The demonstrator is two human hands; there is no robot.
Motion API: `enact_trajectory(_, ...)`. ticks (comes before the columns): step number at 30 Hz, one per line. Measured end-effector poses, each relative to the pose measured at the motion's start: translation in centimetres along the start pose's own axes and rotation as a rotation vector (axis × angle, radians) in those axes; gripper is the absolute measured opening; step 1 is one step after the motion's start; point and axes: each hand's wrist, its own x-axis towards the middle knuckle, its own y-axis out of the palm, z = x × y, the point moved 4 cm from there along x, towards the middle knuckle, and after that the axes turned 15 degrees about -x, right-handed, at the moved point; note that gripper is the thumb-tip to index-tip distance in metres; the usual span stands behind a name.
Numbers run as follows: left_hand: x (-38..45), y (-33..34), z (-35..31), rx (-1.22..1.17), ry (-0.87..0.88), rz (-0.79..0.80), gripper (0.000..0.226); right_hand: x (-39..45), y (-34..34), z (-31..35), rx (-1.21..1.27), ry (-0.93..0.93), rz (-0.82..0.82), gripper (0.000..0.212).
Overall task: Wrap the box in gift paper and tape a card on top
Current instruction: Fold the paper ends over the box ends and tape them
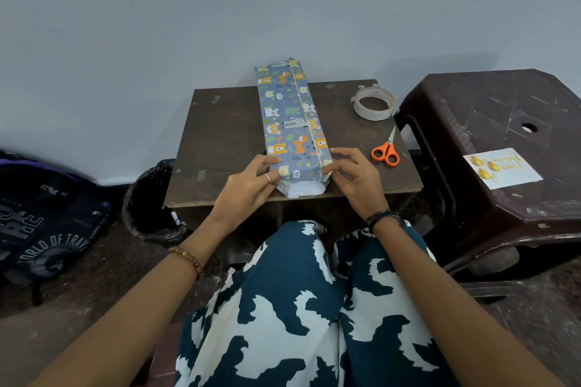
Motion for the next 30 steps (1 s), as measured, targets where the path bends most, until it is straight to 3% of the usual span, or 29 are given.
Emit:
enact_trajectory(8, 0.1, -0.2, -0.2, 0.025, 0.000, 0.031, 0.027, -0.3, -0.4, 0.5, 0.057, 0.051, 0.090, 0.018)
enact_trajectory(16, -0.1, 0.1, -0.5, 0.025, -0.049, 0.032, 0.024, -0.1, -0.2, 0.6, -0.065, -0.010, 0.034, 0.004)
enact_trajectory(22, -0.6, 1.0, -0.6, -0.052, -0.168, -0.096, 0.017, 0.0, -0.2, 1.1, -0.094, -0.048, 0.008, 0.030)
enact_trajectory(30, -0.8, 1.7, -0.1, -0.072, -0.105, -0.119, 0.025, 0.1, 0.3, 1.1, -0.172, -0.092, -0.105, 0.029)
